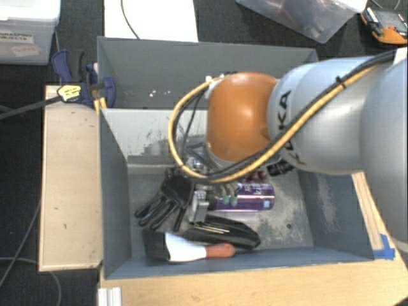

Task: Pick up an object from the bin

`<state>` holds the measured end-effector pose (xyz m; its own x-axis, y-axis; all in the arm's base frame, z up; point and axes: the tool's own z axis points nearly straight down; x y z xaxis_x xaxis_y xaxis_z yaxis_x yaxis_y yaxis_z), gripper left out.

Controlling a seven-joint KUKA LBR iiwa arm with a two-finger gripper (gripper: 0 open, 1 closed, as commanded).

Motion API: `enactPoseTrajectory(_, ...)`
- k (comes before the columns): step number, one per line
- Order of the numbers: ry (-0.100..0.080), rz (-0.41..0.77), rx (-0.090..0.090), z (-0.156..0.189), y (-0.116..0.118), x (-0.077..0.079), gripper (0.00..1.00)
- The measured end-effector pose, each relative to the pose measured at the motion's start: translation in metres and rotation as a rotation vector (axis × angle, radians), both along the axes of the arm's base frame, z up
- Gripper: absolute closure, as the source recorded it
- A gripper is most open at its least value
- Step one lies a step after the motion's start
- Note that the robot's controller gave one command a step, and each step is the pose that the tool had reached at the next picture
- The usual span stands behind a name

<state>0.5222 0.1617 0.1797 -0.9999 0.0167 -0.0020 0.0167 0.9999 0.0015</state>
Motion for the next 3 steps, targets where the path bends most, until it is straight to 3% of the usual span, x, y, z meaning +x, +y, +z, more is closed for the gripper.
enactPoseTrajectory(2,-0.004,-0.014,0.002,0.005,0.004,0.002,0.0)
enactPoseTrajectory(3,-0.009,0.003,0.002,0.019,-0.007,0.001,0.0)
